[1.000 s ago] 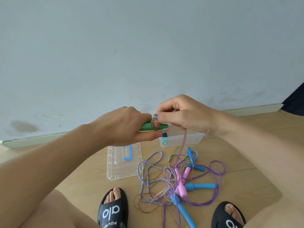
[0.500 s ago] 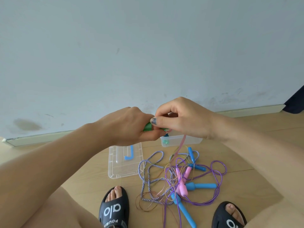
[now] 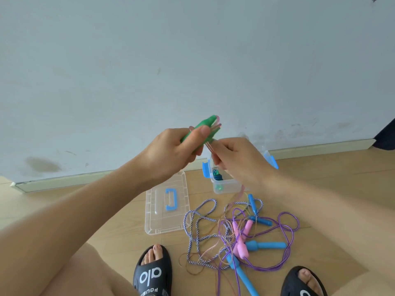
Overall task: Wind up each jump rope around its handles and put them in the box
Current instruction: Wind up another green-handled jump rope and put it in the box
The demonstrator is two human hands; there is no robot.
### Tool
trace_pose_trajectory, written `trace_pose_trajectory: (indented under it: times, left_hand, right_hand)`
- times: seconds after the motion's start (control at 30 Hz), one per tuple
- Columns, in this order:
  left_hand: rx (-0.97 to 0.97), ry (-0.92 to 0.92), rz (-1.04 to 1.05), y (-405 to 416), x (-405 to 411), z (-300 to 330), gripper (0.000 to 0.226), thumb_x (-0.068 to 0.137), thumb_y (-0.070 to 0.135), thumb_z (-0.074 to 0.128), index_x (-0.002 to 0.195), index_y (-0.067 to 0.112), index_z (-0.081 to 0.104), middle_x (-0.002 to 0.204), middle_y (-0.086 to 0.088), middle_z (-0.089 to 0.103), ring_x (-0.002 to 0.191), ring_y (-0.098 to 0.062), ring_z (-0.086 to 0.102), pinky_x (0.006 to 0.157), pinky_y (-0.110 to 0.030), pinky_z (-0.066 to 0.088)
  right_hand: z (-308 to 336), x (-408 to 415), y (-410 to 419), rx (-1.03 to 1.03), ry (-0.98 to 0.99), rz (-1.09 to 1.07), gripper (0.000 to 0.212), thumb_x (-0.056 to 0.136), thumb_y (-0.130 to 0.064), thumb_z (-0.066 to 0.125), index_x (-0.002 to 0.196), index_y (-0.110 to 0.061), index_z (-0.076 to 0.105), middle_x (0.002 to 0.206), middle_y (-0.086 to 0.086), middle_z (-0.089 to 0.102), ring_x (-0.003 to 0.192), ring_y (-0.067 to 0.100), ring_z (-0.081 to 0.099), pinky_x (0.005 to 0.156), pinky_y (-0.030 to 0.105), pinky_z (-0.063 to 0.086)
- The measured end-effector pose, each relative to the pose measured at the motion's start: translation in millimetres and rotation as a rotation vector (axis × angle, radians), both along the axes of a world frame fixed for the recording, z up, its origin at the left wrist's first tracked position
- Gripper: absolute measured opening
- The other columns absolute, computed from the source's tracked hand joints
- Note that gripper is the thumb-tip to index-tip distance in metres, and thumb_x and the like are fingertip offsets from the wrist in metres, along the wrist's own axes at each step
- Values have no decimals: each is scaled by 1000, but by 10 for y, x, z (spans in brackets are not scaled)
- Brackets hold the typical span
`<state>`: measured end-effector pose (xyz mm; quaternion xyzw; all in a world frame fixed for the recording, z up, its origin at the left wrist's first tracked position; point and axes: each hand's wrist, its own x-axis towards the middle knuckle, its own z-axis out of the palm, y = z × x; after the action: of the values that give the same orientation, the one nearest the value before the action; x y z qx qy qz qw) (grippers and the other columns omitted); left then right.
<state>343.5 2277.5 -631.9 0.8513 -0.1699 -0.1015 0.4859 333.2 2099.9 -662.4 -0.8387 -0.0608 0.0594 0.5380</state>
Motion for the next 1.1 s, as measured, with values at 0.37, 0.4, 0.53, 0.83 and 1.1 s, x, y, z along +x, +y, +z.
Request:
trace_pose_trajectory:
  times: [0.37,0.4,0.53,0.83,1.1]
  left_hand:
    - [129,201,143,28,156,-62,54,89,68,45,79,16,53,61,3,49,46,-13,37,44,-24,33]
    - [152,194,150,38,159,-60,48,91,65,46,84,18,53,63,1,53,46,-13,39,44,-24,34]
    - [386,-63,53,114,148,-79,30,96,56,45,96,29,58,72,-3,62,54,-13,53,53,-32,44]
    - [650,-248,-227,167,72,-91,25,95,53,47,92,29,46,61,-1,53,52,-15,47,51,-26,38]
    - [859,-396,-404,118,-5,-202,34,89,70,45,105,41,50,66,6,54,62,-14,52,56,-29,36]
  right_hand:
    - [45,-129,26,-193,-171,22,37,100,-26,49,71,-10,62,44,-8,36,45,11,29,43,20,25]
    - [42,-131,25,-217,-183,40,36,100,-26,49,71,-9,62,45,-8,38,46,11,30,44,20,26]
    - [58,-149,1,-243,-187,93,31,99,-26,51,74,-12,62,49,-7,41,47,10,33,47,21,30]
    - [206,-129,-86,-217,-164,155,37,98,-25,55,68,-5,60,42,-10,36,42,7,32,45,16,27]
    - [371,-63,-52,-179,-271,125,47,97,-39,61,61,-10,49,45,-10,35,48,9,27,47,20,24]
